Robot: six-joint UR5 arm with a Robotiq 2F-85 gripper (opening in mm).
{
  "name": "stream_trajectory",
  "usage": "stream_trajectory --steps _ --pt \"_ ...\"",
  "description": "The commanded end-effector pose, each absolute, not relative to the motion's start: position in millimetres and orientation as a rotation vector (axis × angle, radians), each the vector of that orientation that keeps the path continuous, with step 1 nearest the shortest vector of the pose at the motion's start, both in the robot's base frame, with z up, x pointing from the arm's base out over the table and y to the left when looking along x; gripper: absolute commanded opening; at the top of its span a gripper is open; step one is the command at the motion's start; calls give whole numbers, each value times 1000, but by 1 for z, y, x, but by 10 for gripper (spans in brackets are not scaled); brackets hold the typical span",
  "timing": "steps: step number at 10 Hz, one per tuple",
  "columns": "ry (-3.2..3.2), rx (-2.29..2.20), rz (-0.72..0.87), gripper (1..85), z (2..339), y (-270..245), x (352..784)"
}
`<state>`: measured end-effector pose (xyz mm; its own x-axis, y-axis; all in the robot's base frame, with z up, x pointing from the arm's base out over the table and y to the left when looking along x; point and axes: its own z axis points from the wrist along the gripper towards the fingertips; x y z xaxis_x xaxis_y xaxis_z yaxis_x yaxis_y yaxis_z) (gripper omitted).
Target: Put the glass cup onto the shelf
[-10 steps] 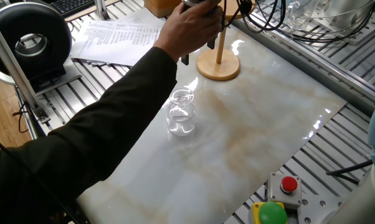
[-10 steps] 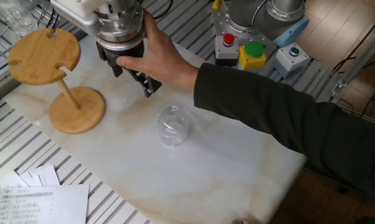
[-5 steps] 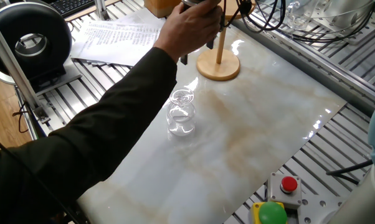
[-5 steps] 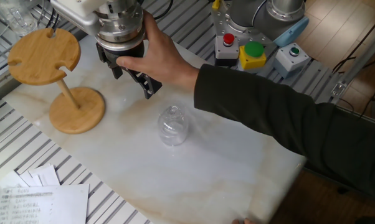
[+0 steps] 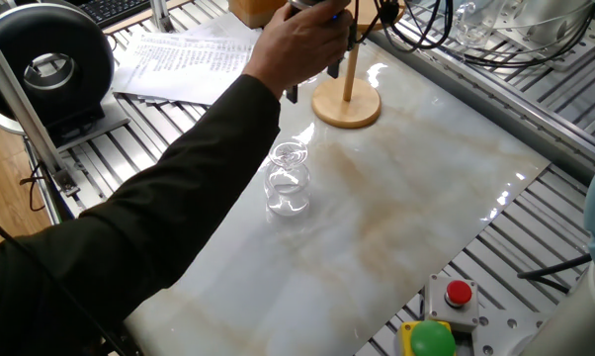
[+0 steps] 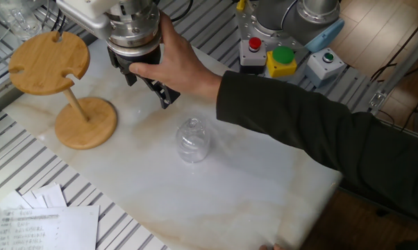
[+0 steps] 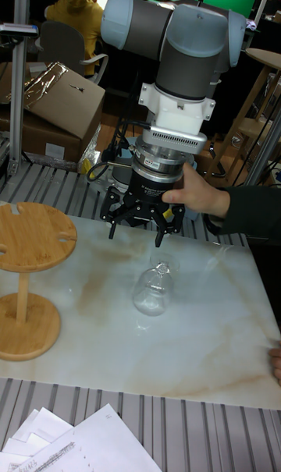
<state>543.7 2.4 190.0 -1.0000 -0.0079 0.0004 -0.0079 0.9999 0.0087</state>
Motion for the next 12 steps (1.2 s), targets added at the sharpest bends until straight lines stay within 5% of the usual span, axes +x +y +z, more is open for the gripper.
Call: stream_trajectory --steps 1,2,12 --pt "-3141 12 -14 840 190 5 544" --pt "-3407 -134 93 13 198 -12 611" --pt "-3351 -93 115 13 201 -16 599"
